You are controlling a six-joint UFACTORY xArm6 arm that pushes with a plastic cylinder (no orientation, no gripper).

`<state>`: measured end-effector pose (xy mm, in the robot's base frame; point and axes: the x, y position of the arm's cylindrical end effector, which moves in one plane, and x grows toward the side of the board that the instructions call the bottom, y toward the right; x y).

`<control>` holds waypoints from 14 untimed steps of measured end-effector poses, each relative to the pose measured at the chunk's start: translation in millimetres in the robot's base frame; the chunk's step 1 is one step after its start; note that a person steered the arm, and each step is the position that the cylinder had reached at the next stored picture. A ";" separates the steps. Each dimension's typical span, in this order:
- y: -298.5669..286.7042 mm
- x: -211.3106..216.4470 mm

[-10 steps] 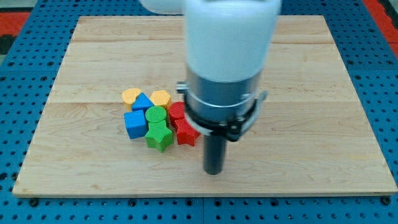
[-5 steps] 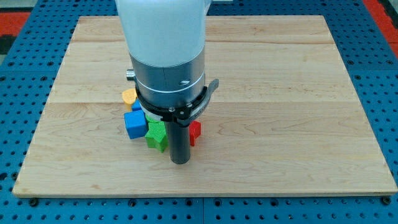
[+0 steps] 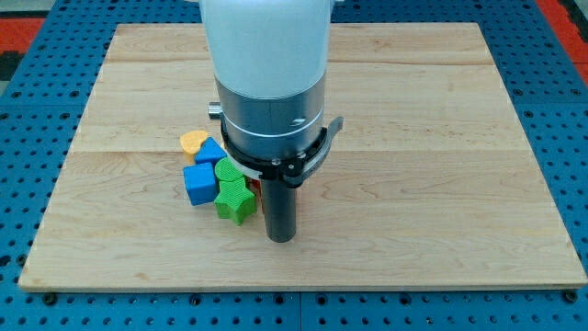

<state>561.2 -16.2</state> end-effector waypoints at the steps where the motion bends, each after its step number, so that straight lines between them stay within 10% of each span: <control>1: 11.1 0.0; 14: 56.7 -2.9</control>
<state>558.3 40.5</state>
